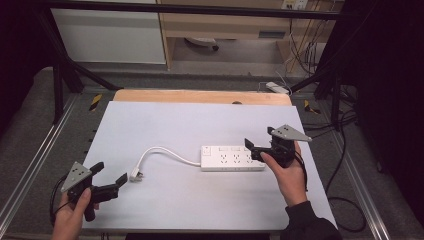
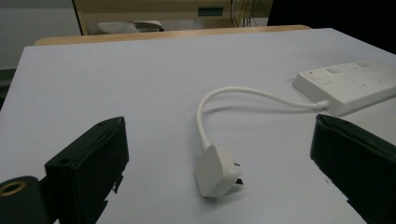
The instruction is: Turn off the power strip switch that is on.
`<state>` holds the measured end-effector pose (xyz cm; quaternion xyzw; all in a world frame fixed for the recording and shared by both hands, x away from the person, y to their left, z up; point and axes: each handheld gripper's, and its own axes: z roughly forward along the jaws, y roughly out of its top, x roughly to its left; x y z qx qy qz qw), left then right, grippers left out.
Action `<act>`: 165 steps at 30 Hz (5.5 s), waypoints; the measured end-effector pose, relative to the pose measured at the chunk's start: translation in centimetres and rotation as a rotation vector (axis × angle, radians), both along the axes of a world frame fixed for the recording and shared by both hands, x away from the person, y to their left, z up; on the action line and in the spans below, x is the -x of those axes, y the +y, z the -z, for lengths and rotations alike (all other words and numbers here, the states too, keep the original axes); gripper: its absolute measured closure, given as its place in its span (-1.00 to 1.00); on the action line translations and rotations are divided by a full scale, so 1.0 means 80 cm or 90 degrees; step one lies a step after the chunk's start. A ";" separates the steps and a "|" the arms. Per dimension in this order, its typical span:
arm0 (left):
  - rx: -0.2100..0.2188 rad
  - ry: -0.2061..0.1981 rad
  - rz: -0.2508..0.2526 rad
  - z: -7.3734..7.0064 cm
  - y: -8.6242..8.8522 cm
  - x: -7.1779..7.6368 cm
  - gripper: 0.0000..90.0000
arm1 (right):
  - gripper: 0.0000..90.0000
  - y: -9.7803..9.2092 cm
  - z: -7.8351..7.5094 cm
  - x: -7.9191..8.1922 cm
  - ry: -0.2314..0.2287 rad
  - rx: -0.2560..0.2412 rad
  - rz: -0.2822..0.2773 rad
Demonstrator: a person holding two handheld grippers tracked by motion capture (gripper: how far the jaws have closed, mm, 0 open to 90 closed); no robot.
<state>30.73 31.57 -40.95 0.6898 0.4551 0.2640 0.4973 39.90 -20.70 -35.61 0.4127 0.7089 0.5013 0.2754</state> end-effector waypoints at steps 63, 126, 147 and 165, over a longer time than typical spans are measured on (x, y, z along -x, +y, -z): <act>0.003 0.010 -0.008 0.004 -0.006 -0.002 -0.90 | 0.07 0.048 0.037 -0.070 0.058 0.019 -0.029; 0.000 0.005 0.002 0.002 -0.008 -0.001 -0.90 | 1.00 0.044 0.094 -0.066 0.124 0.083 -0.013; -0.002 0.005 0.007 0.002 -0.009 0.000 -0.90 | 1.00 0.042 0.100 -0.062 0.135 0.088 -0.011; -0.002 0.006 0.009 0.002 -0.009 0.000 -0.90 | 1.00 0.043 0.105 -0.062 0.137 0.090 -0.008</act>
